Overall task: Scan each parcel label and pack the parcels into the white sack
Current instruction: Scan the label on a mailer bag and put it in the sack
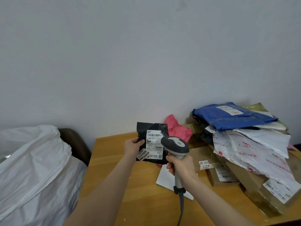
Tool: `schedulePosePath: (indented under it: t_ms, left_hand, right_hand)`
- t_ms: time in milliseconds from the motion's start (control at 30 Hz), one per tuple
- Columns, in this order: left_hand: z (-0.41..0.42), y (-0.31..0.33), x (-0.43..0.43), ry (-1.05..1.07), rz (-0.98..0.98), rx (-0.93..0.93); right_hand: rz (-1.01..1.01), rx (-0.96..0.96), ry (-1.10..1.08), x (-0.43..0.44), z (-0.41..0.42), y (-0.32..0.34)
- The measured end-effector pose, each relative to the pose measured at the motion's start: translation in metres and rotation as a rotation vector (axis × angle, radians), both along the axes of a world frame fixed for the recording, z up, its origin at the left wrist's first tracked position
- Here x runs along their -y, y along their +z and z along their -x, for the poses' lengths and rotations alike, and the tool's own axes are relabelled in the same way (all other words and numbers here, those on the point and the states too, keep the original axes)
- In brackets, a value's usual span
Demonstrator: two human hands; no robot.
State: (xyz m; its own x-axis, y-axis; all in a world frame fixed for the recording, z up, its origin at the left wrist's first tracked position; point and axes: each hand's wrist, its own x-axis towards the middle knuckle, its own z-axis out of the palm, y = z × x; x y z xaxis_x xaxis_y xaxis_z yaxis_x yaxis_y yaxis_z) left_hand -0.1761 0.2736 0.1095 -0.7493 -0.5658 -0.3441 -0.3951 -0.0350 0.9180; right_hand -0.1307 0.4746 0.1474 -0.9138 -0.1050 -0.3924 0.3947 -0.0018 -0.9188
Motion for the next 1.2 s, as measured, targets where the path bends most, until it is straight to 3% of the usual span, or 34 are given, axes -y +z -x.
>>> schedulePosePath:
  t_ms: [600,1200]
  left_hand:
    - [-0.005,-0.012,0.006,0.041,0.018,0.018]
    - [-0.037,-0.003,0.009,0.137,0.044,-0.017]
  right_hand:
    - [-0.027,0.085,0.033,0.012,-0.014,0.009]
    - [0.027,0.014,0.159,0.01,-0.019,0.01]
